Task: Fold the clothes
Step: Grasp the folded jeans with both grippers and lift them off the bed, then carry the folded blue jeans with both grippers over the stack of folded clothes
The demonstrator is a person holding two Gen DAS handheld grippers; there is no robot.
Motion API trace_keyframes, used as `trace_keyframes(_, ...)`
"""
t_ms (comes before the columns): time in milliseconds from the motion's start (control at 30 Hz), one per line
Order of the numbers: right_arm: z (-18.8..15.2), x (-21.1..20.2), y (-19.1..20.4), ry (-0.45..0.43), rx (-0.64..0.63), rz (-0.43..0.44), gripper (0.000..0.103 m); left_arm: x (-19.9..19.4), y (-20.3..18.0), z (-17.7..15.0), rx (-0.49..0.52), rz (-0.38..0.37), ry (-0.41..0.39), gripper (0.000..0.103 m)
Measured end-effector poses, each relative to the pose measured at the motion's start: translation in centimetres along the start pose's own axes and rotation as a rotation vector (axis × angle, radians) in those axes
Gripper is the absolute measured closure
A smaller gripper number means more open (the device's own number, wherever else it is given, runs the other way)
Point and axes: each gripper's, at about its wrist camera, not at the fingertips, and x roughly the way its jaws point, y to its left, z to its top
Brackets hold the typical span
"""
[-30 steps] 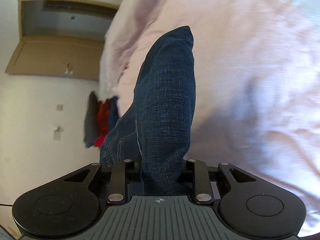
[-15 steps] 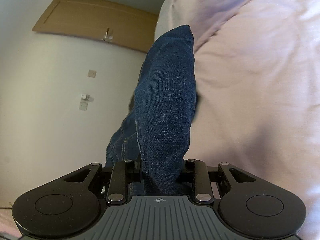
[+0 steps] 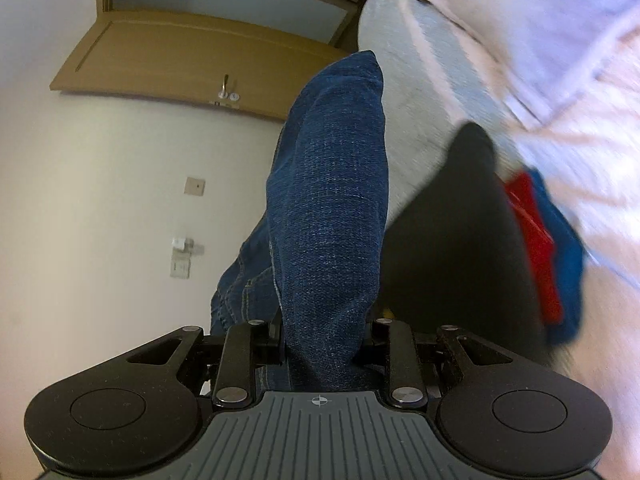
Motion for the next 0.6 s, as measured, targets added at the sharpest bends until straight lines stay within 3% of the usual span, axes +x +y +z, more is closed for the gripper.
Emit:
trace_keyframes(133,1.3,2.8,-0.2,-0.001,0.023,-0.016,0.075,2.7,1.0,2.2,-0.013,-0.006,0.029,0.076)
trace_keyframes(467,0.9,7.2,-7.4,0.031,0.135,-0.114,0.075,8.0,8.8,1.0,-0.091,0.061,0.134,0.076)
trace_keyframes(567,0.6,8.4,-9.6,0.024,0.120,-0.178,0.066,9.2,11.1,0.7,-0.089,0.118,0.146,0.072)
trace_keyframes(600,0.5,8.9,-10.3,0.020,0.108,-0.205,0.058,9.5,11.6,0.6,-0.080,0.131,0.143,0.070)
